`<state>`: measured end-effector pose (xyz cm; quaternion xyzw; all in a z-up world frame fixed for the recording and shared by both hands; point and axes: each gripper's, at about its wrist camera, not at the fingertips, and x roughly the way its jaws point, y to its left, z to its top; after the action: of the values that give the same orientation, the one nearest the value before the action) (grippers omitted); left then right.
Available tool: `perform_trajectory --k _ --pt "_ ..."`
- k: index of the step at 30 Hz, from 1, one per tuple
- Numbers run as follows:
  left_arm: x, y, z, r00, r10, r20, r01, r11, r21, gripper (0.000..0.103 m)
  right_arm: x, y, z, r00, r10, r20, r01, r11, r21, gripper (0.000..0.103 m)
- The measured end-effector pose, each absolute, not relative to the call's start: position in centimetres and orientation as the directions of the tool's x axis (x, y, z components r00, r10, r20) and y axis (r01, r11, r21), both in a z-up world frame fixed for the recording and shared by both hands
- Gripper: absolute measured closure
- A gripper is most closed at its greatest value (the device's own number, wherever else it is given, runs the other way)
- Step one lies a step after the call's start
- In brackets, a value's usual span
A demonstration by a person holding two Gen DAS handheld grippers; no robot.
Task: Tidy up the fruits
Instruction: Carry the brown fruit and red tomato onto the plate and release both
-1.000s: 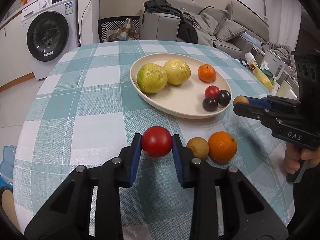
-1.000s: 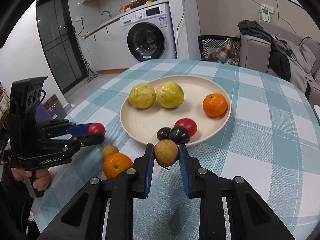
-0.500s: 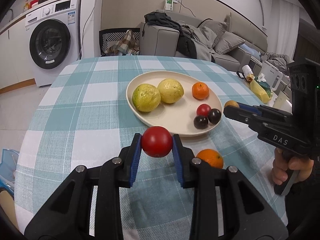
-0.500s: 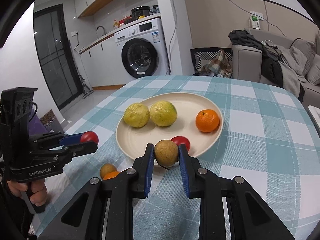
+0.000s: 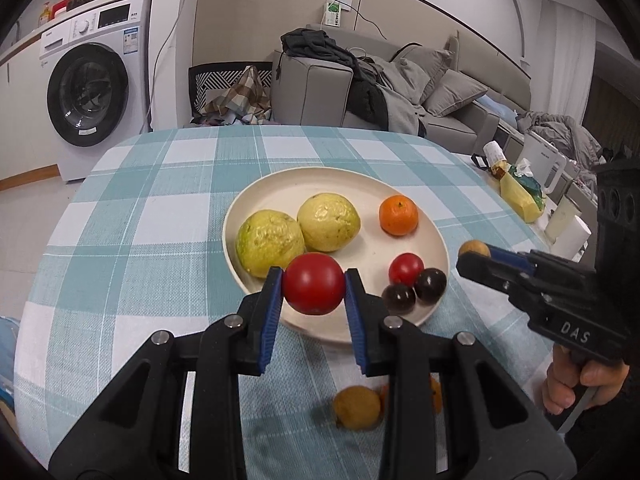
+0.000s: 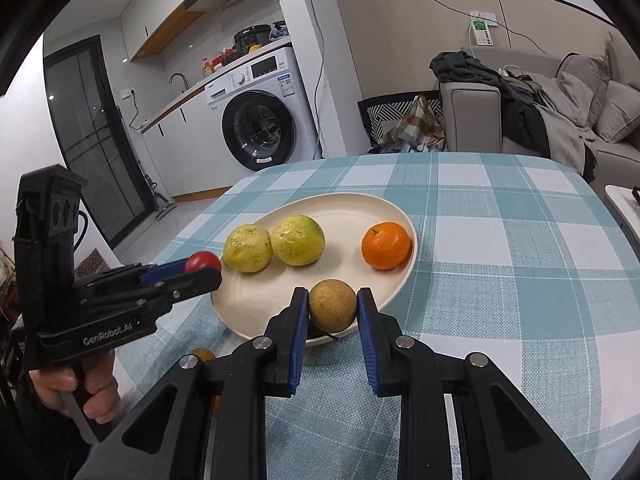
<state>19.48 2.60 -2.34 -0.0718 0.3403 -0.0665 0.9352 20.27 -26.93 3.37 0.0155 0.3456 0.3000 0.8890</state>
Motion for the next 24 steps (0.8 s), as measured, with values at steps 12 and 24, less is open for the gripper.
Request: perform_trajectory --k 12,24 --pt "21.4 2.6 -3.3 0.757 -0.171 -0.631 0.063 0.98 -0.19 0.075 22.2 -26.6 3.1 0.606 0.508 -0.612 -0.476 0.848 0.233 0.078" --pt "21.7 1.5 -3.8 0.754 -0.155 -0.639 0.08 0.986 -0.146 0.075 23.8 -26.6 2.3 0.572 0.493 -0.655 -0.437 0.859 0.265 0.078"
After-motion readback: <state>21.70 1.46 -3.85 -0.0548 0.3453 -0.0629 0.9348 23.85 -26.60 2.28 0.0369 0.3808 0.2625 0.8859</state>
